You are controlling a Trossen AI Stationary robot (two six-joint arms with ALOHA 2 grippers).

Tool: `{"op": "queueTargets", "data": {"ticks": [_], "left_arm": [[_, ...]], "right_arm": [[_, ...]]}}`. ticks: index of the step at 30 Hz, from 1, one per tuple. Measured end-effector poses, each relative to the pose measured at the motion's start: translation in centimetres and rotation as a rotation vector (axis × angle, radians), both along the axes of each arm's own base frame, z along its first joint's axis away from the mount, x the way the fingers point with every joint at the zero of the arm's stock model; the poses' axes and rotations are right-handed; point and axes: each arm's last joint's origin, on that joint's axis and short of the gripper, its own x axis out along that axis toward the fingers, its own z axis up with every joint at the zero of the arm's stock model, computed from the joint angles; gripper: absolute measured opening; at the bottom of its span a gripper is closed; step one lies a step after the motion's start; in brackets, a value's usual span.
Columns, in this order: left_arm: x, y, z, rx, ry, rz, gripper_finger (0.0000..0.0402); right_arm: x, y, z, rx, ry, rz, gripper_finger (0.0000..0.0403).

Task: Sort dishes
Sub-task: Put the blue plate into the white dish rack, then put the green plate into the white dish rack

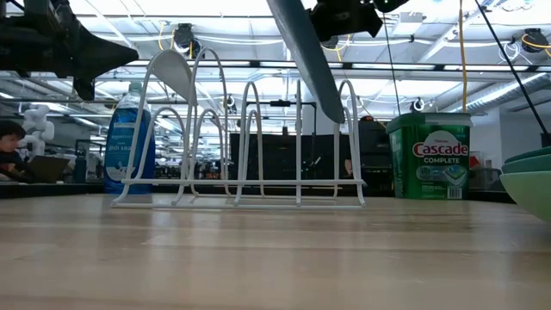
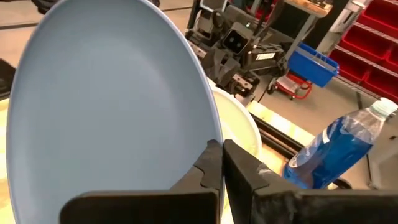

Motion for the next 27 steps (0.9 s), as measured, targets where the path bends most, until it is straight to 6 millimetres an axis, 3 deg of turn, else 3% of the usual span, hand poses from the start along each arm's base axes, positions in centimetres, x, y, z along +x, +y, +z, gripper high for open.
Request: {"op": "queueTargets", "data": {"ticks": [14,27], "left_arm": [[0.0,0.0,0.0,0.001,0.001,0.0,0.0],[0.0,0.0,0.0,0.0,-0.001,0.001,0.0]], "right_arm": [[-0.8,0.3,-1.3,-0.05,0.084,0.044,0.0006],[-1.1,0.4,-1.7,-0.057,0.146,0.022,0.0096]]}}
